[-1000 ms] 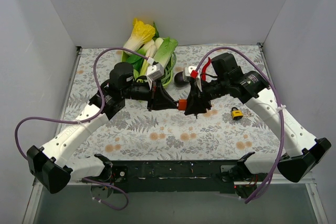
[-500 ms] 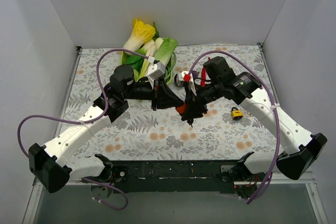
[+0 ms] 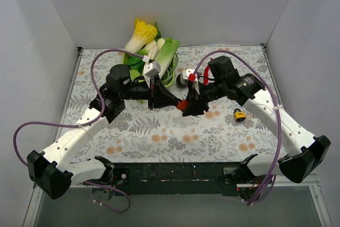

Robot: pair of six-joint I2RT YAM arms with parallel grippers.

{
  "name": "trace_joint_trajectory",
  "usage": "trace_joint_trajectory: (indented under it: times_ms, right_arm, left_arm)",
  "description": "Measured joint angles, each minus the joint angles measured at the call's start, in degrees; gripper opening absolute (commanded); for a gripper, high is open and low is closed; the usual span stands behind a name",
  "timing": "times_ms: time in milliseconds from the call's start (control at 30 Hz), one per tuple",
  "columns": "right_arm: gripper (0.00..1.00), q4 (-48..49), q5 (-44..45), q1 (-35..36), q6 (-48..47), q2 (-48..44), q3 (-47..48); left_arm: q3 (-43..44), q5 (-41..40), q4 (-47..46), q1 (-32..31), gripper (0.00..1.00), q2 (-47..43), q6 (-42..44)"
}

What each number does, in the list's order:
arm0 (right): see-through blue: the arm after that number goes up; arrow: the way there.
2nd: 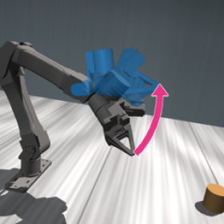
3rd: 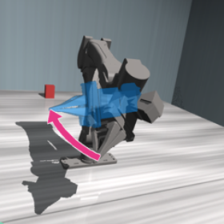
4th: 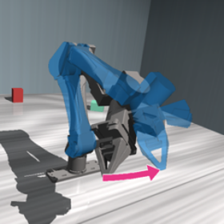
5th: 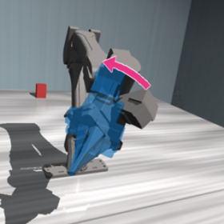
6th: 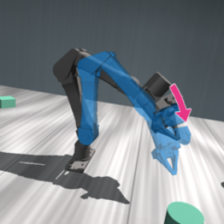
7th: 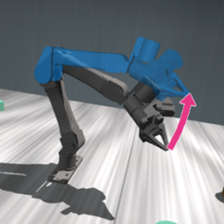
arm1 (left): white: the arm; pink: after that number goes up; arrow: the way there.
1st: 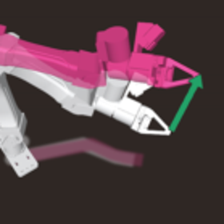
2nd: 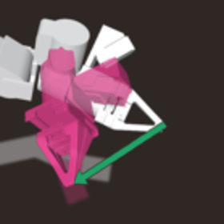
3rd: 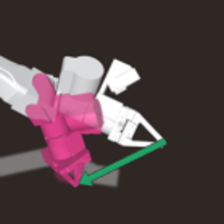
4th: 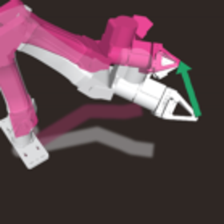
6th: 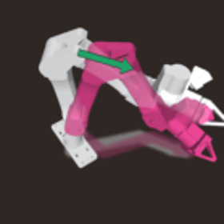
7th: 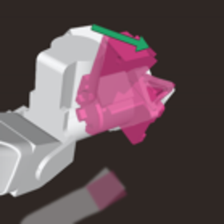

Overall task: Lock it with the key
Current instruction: Lock the lock.

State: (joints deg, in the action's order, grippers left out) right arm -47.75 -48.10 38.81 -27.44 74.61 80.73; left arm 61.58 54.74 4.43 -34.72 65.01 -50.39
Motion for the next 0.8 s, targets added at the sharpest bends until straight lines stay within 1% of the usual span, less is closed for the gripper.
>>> trace_joint_trajectory:
  times_ms: [67, 100, 133, 200, 333, 467, 600, 733, 800]
  right_arm:
    - [0.29, 0.5, -0.17, -0.61, 0.0, -0.15, 0.0]
    - [0.47, 0.87, -0.26, -0.83, 0.07, -0.26, 0.0]
    - [0.56, 1.36, -0.39, -1.01, 0.22, -0.39, 0.0]
    - [0.68, 1.84, -0.68, -1.44, 0.48, -0.79, 0.0]
    - [0.72, 3.41, -0.68, -3.02, 0.9, -3.21, -0.33]
    - [0.77, 5.11, -1.05, -3.17, 1.66, -4.87, -1.73]
    - [0.85, 9.03, -1.64, -3.17, 4.0, -5.05, -4.61]
    - [0.86, 13.7, -1.44, -3.17, 7.39, -5.03, -6.14]
    - [0.82, 16.31, -1.29, -3.17, 8.5, -5.05, -6.4]
  left_arm:
    - [0.0, -0.04, -0.17, 0.48, 0.0, 0.0, -0.92]
    - [0.0, -0.07, -0.52, 0.61, 0.0, 0.0, -1.55]
    - [-0.04, -0.09, -1.07, 0.85, 0.0, 0.0, -2.36]
    - [-0.07, 0.13, -1.9, 1.53, 0.0, -0.02, -4.15]
    - [-0.22, 0.31, -3.61, 4.44, 0.0, -0.04, -8.74]
    - [-0.22, 0.37, -6.43, 5.84, 0.0, 0.02, -12.5]
    - [-0.22, 1.27, -9.27, 5.9, 0.0, 0.02, -15.61]
    - [-0.22, 2.27, -10.8, 5.9, 0.0, 0.02, -17.59]
    - [-0.22, 2.73, -11.1, 5.9, 0.0, 0.02, -18.47]
